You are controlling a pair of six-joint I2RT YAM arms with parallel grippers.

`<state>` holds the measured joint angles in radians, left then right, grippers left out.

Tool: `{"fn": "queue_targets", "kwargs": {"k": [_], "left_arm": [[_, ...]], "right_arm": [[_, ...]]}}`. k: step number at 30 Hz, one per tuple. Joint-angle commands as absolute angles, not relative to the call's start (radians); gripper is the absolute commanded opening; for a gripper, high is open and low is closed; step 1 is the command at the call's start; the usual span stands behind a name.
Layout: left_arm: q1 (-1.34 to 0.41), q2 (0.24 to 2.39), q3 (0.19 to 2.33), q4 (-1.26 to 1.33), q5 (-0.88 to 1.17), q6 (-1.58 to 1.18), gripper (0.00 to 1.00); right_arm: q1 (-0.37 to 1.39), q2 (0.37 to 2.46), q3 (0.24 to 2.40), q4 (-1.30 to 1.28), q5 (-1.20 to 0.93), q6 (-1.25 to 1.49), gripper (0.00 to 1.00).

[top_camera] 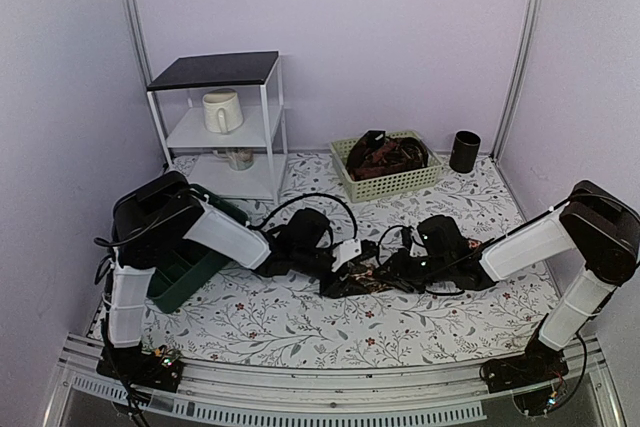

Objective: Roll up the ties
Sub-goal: Roll the tie at the center of the board.

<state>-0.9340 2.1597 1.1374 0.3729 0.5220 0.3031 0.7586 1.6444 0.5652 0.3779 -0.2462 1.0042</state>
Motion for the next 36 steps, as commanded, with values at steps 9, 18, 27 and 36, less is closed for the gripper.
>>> {"fn": "queue_targets", "kwargs": {"k": [9,18,27,36], "left_arm": [[-0.926,2.132,1.129,0.339,0.47,0.307,0.61],[-0.878,1.921,0.904,0.406,0.427,0.236,0.67],[-0.886,1.948,0.843,0.474,0.374,0.163,0.0],[-0.918,2.062,0.898,0.539,0.334,0.126,0.0]], "right_arm": [[0.75,1.741,0.576,0.383,-0.297,0.975,0.22],[0.766,1.745,0.584,0.392,-0.278,1.022,0.22],[0.76,1.712,0.553,0.376,-0.247,0.984,0.22],[0.75,1.697,0.561,0.368,-0.256,0.961,0.22]]}}
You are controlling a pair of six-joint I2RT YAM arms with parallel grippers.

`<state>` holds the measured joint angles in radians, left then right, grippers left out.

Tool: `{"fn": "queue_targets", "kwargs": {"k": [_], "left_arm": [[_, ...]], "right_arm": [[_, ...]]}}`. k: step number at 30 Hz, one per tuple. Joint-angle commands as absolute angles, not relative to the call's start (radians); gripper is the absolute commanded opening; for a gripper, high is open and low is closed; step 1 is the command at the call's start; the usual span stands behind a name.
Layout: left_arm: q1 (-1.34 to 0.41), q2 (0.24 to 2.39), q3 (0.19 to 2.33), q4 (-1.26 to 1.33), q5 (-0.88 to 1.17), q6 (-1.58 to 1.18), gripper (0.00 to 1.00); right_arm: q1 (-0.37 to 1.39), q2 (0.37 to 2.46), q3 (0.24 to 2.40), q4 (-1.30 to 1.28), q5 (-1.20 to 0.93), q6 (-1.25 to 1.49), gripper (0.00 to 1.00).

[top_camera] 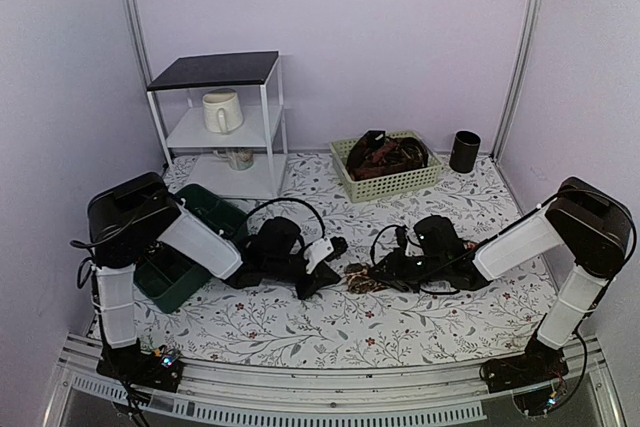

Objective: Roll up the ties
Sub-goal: Roll the tie at the center of the board.

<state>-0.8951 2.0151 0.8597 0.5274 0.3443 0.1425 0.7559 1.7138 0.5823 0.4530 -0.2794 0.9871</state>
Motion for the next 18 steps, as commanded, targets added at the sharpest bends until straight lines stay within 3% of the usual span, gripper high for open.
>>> {"fn": "queue_targets", "kwargs": {"k": [1,18], "left_arm": [[-0.92,2.071,0.909,0.531,0.338,0.126,0.0],[-0.927,2.025,0.934,0.584,0.518,0.057,0.0]], "right_arm": [[0.749,1.696,0.561,0.368,-0.255,0.957,0.23],[0.743,1.687,0.609,0.283,-0.269,0.862,0.22]]}}
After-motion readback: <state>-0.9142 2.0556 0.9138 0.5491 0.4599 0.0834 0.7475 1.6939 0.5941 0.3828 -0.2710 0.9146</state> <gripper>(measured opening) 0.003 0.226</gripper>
